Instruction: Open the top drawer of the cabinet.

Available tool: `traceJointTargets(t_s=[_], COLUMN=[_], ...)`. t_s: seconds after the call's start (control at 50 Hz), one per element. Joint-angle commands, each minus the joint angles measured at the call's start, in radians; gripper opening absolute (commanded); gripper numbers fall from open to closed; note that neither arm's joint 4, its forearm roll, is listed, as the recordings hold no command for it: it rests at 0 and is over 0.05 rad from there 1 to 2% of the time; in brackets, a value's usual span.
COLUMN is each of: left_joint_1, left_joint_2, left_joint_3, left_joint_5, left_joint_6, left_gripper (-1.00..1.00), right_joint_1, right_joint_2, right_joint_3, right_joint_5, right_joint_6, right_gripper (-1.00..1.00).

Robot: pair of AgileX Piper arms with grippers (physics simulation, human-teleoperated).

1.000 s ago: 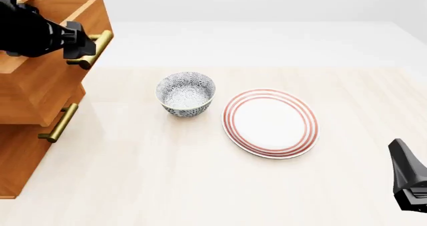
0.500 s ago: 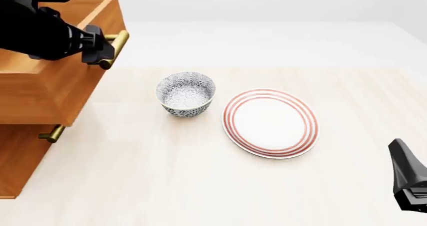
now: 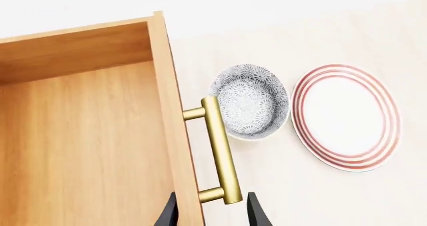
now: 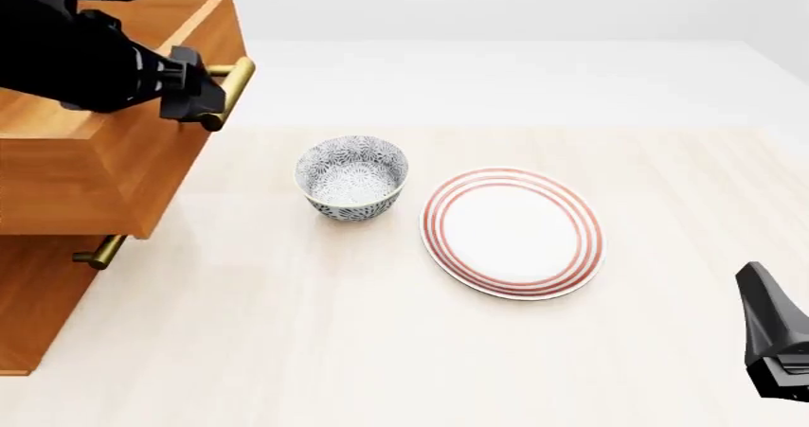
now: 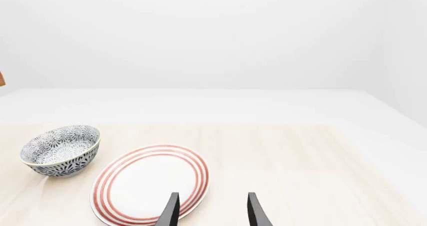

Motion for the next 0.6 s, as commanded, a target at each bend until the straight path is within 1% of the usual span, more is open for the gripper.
traceJointTargets(t_s=[0.02,0.06,0.08,0.1,0.12,0.18,0.24,0.32,0.4,0.6], left_joint_1=[-0.017,-0.011,-0.069,-0.042,0.0,-0.011,0.014,0.023,0.015,0.035], left_joint_2=[-0.021,-0.027,-0.025,-0.029,-0.033,-0.04,-0.059,-0.07,-0.076,-0.094], left_joint_3=[-0.008,-0.011,-0.024,-0.021,-0.015,-0.018,-0.016,-0.019,-0.025,-0.035], left_joint_5=[0.021,0.028,0.023,0.032,0.042,0.044,0.056,0.065,0.072,0.094], left_joint_6=[0.012,0.019,-0.019,0.0,0.045,0.029,0.043,0.05,0.05,0.067], left_gripper=[1.0,1.0,1.0,1.0,1.0,1.0,1.0,1.0,1.0,1.0], right_joint_1=[0.0,0.0,0.0,0.0,0.0,0.0,0.0,0.0,0.0,0.0], right_joint_2=[0.001,0.001,0.001,0.001,0.001,0.001,0.001,0.001,0.001,0.001], right_joint_3=[0.001,0.001,0.001,0.001,0.001,0.001,0.001,0.001,0.001,0.001], right_joint_5=[-0.001,-0.001,-0.001,-0.001,-0.001,-0.001,-0.001,-0.001,-0.001,-0.001], right_joint_6=[0.002,0.001,0.001,0.001,0.001,0.001,0.001,0.001,0.001,0.001], right_gripper=[1.0,1.0,1.0,1.0,1.0,1.0,1.0,1.0,1.0,1.0])
